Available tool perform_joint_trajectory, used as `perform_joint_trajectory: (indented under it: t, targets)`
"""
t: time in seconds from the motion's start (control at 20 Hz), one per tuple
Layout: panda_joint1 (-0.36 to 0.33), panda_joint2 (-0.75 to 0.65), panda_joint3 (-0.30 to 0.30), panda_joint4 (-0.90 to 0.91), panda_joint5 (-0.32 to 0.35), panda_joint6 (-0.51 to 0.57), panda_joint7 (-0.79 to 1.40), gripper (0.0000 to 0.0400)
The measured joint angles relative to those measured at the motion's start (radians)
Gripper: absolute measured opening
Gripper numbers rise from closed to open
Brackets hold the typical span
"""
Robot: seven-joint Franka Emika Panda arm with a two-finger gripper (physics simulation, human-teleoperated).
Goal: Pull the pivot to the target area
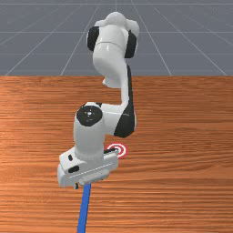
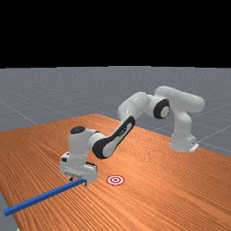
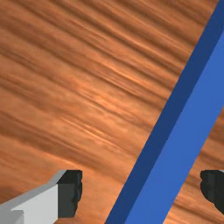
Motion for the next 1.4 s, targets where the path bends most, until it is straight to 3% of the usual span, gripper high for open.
perform_joint_trajectory:
  t: [0.05, 0.1, 0.15, 0.2, 0.25, 0.3, 0.35, 0.4, 0.5, 0.65, 0.7, 0.85, 1.2, 1.3, 1.4]
  targets:
    - [0.005, -0.017, -0.045, 0.051, 0.096, -0.19, 0.494, 0.0257]
    - [0.012, -0.065, -0.029, 0.02, -0.019, -0.145, 0.054, 0.0148]
    - [0.01, -0.07, -0.026, 0.026, -0.018, -0.14, 0.049, 0.009]
    - [0.013, -0.068, -0.029, 0.028, -0.021, -0.136, 0.051, 0.0055]
    - [-0.014, -0.064, 0.011, 0.043, 0.018, -0.15, 0.013, 0.0033]
    - [-0.015, -0.054, 0.011, 0.056, 0.018, -0.156, 0.014, 0.0177]
    - [-0.008, -0.057, 0.002, 0.049, 0.008, -0.152, 0.023, 0.0265]
    - [-0.002, -0.06, -0.007, 0.043, 0.0, -0.15, 0.03, 0.0318]
    - [-0.004, -0.067, -0.003, 0.04, 0.003, -0.155, 0.026, 0.037]
    - [-0.039, -0.001, 0.044, 0.128, 0.047, -0.168, -0.01, 0.0393]
    - [-0.019, -0.011, 0.014, 0.091, 0.02, -0.144, 0.015, 0.0396]
    - [-0.04, 0.121, 0.029, 0.241, 0.027, -0.162, 0.015, 0.0399]
    - [-0.042, 0.135, 0.029, 0.261, 0.027, -0.17, 0.016, 0.04]
    - [-0.044, 0.151, 0.03, 0.291, 0.022, -0.182, 0.007, 0.0167]
    - [-0.043, 0.146, 0.03, 0.282, 0.022, -0.177, 0.006, 0.0112]
